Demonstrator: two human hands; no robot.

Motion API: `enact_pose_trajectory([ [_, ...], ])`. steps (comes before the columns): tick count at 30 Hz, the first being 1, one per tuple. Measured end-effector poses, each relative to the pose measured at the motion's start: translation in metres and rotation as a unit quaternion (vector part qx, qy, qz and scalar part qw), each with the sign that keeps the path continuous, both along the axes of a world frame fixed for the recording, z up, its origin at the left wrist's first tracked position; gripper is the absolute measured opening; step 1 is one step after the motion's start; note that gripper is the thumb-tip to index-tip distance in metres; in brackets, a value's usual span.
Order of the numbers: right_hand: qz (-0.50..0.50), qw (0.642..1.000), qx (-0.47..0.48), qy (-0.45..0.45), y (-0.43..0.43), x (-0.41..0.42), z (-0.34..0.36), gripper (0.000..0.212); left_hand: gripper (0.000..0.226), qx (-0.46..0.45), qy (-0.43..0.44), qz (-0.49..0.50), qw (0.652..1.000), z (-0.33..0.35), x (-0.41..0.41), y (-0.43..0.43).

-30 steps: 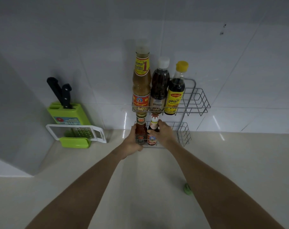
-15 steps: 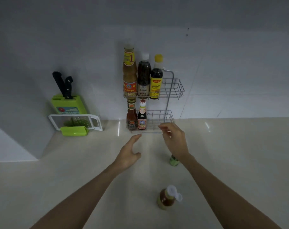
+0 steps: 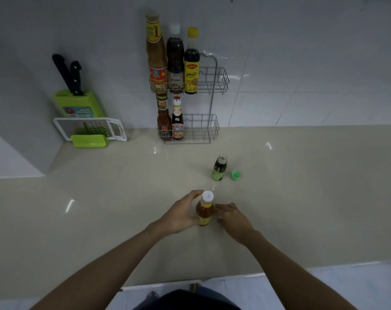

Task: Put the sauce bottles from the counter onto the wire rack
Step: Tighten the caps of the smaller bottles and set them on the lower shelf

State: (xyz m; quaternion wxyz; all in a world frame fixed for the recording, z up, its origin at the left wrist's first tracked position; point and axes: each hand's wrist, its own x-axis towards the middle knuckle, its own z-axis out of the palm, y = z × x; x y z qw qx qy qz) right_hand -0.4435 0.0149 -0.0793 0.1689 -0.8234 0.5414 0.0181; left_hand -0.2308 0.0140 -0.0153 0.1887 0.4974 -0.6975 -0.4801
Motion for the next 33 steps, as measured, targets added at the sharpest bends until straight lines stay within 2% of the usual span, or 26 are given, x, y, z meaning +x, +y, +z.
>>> enact_pose_trajectory([
  [3, 0.018, 0.998, -0.023, 0.048, 0.010, -0.005, -0.010, 0.033, 0.063, -0.001, -0.004, 0.007, 1.000, -0.003, -0.008, 0.005],
  [6, -0.019, 0.998, -0.035, 0.040, 0.011, -0.012, -0.016, 0.030, 0.050, 0.004, -0.001, 0.024, 1.000, -0.006, -0.013, 0.007],
  [7, -0.041, 0.998, -0.035, 0.013, 0.010, -0.013, -0.014, 0.030, 0.050, 0.005, 0.001, 0.032, 0.999, -0.008, -0.015, 0.007],
  [9, -0.126, 0.985, -0.047, -0.106, 0.008, -0.012, -0.002, 0.029, 0.055, 0.011, -0.006, 0.047, 0.999, -0.012, -0.019, 0.007],
  [11, -0.209, 0.944, -0.086, -0.238, 0.003, -0.006, 0.021, 0.022, 0.054, 0.016, -0.005, 0.070, 0.997, -0.017, -0.025, 0.008],
  [13, -0.234, 0.904, -0.136, -0.330, -0.004, 0.002, 0.049, 0.013, 0.046, 0.008, 0.001, 0.090, 0.996, -0.020, -0.030, 0.009],
  [16, -0.206, 0.856, -0.144, -0.452, -0.010, 0.015, 0.088, 0.013, 0.040, -0.015, 0.017, 0.106, 0.994, -0.022, -0.030, 0.010],
  [19, -0.121, 0.853, -0.113, -0.496, -0.007, 0.024, 0.111, 0.014, 0.044, -0.037, 0.048, 0.117, 0.991, -0.018, -0.025, 0.009],
  [23, -0.081, 0.834, -0.064, -0.542, -0.012, 0.030, 0.127, 0.014, 0.046, -0.056, 0.091, 0.114, 0.988, 0.004, -0.021, 0.001],
  [25, -0.067, 0.836, -0.052, -0.542, -0.023, 0.029, 0.141, 0.013, 0.043, -0.048, 0.112, 0.115, 0.986, 0.018, -0.018, -0.004],
  [28, -0.005, 0.869, 0.005, -0.495, -0.049, 0.022, 0.183, 0.011, 0.036, -0.017, 0.171, 0.073, 0.982, 0.043, -0.007, -0.012],
  [30, 0.062, 0.900, 0.025, -0.431, -0.066, 0.015, 0.216, 0.017, 0.036, 0.028, 0.203, 0.021, 0.978, 0.063, 0.003, -0.015],
  [33, 0.137, 0.950, -0.012, -0.282, -0.077, 0.017, 0.249, 0.020, 0.033, 0.100, 0.215, -0.039, 0.971, 0.090, 0.015, -0.019],
])
